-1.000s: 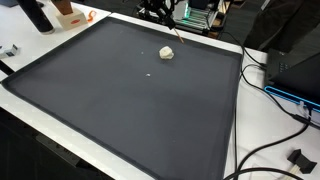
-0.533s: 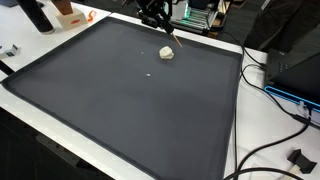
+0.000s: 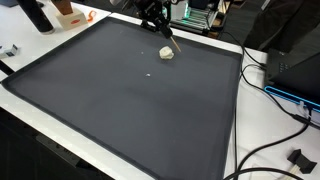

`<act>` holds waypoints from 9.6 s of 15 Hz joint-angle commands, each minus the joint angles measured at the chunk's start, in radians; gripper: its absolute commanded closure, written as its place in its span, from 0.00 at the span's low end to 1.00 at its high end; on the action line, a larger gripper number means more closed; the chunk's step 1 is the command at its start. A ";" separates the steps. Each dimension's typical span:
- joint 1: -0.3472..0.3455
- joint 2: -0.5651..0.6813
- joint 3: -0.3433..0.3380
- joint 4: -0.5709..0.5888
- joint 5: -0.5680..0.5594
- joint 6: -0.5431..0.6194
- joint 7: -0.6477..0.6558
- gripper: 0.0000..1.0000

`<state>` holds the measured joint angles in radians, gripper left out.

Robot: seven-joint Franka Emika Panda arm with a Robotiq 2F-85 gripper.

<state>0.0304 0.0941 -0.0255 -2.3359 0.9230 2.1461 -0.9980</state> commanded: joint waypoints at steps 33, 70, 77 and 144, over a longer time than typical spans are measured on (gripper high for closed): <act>0.054 -0.230 0.093 -0.005 -0.583 -0.072 0.394 0.97; 0.052 -0.096 0.129 0.040 -1.240 0.150 1.545 0.97; 0.073 -0.004 0.115 0.100 -1.258 0.042 1.622 0.97; 0.119 -0.101 0.124 0.143 -0.950 -0.170 1.043 0.97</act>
<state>0.1723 0.0487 0.0847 -2.1533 -0.0970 1.9896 0.1376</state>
